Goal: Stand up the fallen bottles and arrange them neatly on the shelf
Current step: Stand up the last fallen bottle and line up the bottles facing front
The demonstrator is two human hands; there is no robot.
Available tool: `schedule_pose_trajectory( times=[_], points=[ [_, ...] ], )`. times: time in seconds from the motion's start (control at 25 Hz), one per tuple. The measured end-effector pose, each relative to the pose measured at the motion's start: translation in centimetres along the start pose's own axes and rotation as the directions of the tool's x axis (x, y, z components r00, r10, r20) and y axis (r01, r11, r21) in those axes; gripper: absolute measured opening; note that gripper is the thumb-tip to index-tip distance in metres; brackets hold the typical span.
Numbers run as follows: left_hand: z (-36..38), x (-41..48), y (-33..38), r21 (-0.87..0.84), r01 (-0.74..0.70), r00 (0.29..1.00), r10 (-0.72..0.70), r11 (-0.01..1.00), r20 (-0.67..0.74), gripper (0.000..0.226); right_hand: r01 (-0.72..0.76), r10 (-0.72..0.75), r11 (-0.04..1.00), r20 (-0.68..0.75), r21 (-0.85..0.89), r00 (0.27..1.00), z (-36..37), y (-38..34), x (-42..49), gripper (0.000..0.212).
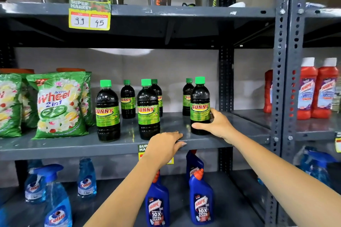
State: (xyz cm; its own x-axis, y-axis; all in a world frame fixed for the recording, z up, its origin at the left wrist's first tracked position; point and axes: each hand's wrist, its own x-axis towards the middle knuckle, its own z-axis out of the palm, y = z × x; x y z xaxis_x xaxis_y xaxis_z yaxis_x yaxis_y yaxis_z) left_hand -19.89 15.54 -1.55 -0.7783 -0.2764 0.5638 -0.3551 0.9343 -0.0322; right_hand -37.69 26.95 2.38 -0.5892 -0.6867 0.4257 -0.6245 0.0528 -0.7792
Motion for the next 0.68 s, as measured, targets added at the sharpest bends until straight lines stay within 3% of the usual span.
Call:
schedule_pose_trajectory(
  times=[0.44,0.56,0.6,0.68],
  points=[
    [-0.1,0.0,0.0,-0.01,-0.017,1.0,0.017,1.0,0.015,0.044,0.022,-0.022,0.999,0.005,0.03,1.0,-0.3,-0.1,-1.9,0.078],
    [-1.3,-1.3,0.0,0.09,-0.166,0.942,0.185,0.982,-0.28,0.041,0.036,-0.036,0.999,0.014,-0.004,0.999,-0.4,0.0,-1.9,0.095],
    [-1.9,-1.8,-0.3,0.077,-0.152,0.885,0.171,0.985,-0.432,0.037,0.046,-0.045,0.999,0.012,-0.019,0.999,-0.5,0.0,-1.9,0.098],
    [-2.9,-2.9,-1.8,-0.077,-0.042,0.748,-0.02,0.996,-0.664,0.021,0.066,-0.066,0.997,0.006,-0.044,0.998,-0.6,0.2,-1.9,0.098]
  ],
)
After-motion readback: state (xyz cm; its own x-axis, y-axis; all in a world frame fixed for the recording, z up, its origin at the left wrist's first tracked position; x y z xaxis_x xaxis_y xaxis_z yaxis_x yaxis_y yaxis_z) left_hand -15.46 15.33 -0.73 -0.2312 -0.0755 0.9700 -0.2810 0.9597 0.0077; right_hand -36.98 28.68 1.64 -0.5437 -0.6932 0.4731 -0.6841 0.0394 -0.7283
